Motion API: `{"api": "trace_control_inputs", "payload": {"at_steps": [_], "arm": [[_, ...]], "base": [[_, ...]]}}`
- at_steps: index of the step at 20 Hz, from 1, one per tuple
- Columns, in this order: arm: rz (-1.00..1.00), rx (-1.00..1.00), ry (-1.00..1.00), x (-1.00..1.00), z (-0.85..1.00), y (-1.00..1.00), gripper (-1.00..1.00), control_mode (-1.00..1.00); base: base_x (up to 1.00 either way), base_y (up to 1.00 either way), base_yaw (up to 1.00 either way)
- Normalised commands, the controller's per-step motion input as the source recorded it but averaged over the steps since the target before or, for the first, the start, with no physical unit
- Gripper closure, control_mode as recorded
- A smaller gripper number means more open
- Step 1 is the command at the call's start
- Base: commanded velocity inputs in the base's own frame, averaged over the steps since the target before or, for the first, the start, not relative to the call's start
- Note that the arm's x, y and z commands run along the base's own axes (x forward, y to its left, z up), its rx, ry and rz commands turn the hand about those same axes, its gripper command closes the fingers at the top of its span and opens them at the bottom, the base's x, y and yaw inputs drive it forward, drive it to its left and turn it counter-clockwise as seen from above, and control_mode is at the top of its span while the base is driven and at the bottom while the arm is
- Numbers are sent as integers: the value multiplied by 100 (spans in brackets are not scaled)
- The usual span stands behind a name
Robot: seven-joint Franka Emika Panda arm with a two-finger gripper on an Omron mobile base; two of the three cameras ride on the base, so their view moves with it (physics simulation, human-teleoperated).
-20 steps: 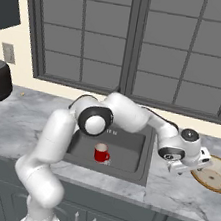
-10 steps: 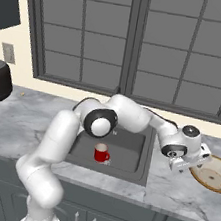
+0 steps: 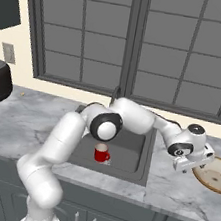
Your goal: Pick the mug and place it in the sink. Pick the bowl and place it in the open cabinet and then close the cabinet.
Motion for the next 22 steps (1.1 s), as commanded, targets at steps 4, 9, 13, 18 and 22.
{"api": "trace_control_inputs", "payload": {"at_steps": [4,9,13,18,22], "arm": [[2,0,0,4,0,-11,100,-100],[1,0,0,0,0,-28,100,-100],[0,0,0,-8,0,-6,100,-100],[0,-1,-12,-30,9,49,100,-100],[1,-9,-21,-100,-49,100,100,-100]], "base": [[0,0,0],[0,0,0],[0,0,0],[0,0,0],[0,0,0]]}}
